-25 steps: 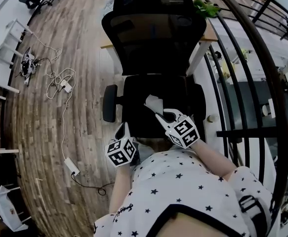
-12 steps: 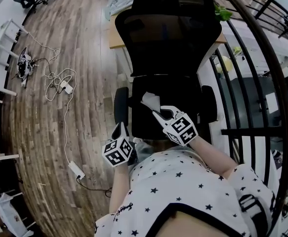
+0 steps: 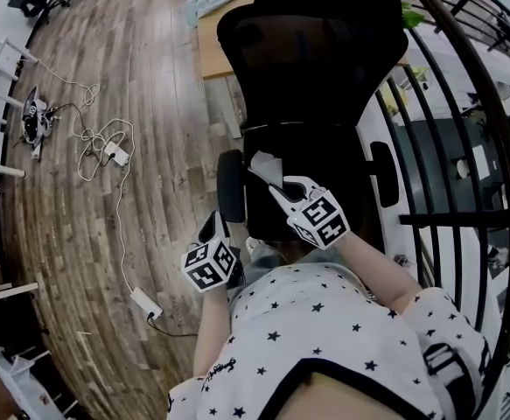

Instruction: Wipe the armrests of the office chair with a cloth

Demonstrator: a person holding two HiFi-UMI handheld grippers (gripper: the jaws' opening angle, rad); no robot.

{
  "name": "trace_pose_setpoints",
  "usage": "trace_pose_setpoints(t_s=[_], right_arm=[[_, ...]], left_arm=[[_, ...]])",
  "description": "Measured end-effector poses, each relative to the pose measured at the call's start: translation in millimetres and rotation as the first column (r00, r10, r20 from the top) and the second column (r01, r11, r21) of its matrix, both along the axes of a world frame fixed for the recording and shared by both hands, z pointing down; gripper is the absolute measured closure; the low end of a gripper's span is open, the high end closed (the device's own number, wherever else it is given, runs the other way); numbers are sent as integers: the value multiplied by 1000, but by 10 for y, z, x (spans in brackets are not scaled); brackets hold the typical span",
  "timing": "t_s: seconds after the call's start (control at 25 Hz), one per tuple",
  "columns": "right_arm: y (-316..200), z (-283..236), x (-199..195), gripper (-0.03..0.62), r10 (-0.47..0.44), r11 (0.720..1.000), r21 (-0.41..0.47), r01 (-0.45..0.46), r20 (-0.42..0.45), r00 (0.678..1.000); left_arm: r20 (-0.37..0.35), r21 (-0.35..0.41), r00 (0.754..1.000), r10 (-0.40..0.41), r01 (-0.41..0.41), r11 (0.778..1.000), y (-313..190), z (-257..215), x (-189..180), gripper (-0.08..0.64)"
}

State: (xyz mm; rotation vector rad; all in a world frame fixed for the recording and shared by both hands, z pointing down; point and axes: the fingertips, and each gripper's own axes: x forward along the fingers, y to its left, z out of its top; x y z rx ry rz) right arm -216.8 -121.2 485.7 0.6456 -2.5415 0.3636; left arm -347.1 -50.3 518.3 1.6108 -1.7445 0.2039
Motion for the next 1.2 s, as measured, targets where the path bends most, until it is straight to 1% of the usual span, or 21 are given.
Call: trace_pose_setpoints(t_s=[0.32, 0.56, 0.88, 1.2], right_arm=[[-197, 169, -306, 563, 22, 1000, 4, -22, -36, 999], [-378, 366, -509, 563, 31, 1000, 0, -31, -69, 997], [-624, 681, -669, 563, 45, 999, -1, -46, -114, 992], [-832, 1112, -835, 563, 31, 999, -6, -33, -167, 985]], left_arm=[[-24, -35, 999, 24, -25, 999, 22, 160, -247, 554], [-37, -56, 998, 50, -52, 997, 9, 258, -367, 554], [-48, -83, 995, 88, -92, 992, -34, 393, -434, 554], [-64, -112, 993, 96, -103, 988, -38, 579, -452, 554]])
